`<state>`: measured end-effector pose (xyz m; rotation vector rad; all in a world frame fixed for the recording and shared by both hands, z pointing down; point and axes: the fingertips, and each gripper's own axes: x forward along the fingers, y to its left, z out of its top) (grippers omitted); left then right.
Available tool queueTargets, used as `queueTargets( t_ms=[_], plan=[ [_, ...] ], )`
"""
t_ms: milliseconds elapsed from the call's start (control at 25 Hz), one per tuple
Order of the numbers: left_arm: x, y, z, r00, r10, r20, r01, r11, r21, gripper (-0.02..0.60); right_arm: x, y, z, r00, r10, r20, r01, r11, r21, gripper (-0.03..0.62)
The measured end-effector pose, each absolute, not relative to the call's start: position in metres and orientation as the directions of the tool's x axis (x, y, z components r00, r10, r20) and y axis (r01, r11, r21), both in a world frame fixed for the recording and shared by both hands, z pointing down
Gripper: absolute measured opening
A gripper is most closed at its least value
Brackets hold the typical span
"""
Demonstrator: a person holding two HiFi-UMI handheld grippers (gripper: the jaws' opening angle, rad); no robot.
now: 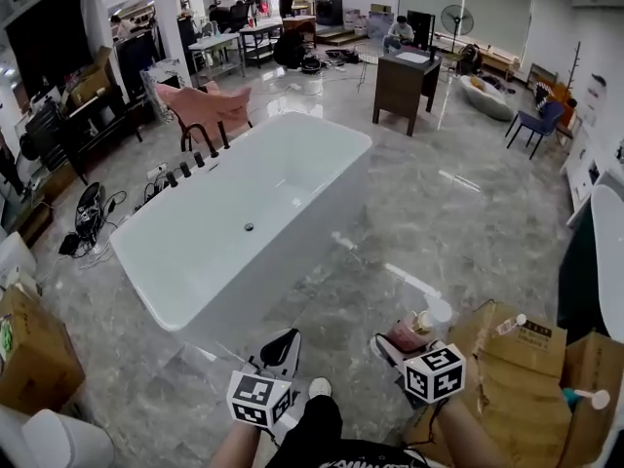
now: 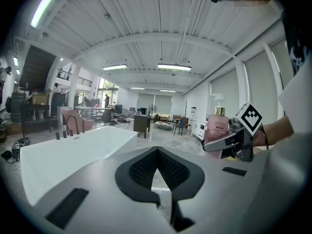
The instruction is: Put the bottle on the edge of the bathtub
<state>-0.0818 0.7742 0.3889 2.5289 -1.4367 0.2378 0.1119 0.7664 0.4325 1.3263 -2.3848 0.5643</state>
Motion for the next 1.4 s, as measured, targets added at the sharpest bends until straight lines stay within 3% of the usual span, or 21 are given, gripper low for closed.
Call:
queueTargets(
  t_ms=[320,760,1120,1400],
  plan=[
    [-0.121,0.627,0.39,0.538,-0.804,0.253,-0.843,-0.515,0.155,0.014,0.083,0.613,0.415,-0.445,-0.755,0.482,-0.89,0.434,-0.142,0.241],
    [-0.148,0.532,0.395,0.525,-0.808,0.268,-0.851,-0.493,0.178,0.014,0.068,0.514,0.415,-0.441,-0.744,0.502,-0.892,0.425,-0.153,0.241],
    [-0.144,0.423,0.401,0.396,-0.872,0.288,-0.918,-0.372,0.137,0.014,0.085,0.368,0.431,-0.532,-0.701,0.476,-0.84,0.508,-0.19,0.241],
    [-0.098,0.275,0.399,0.283,-0.915,0.288,-0.958,-0.257,0.123,0.014,0.133,0.207,0.434,-0.603,-0.638,0.479,-0.776,0.608,-0.167,0.241]
  ],
)
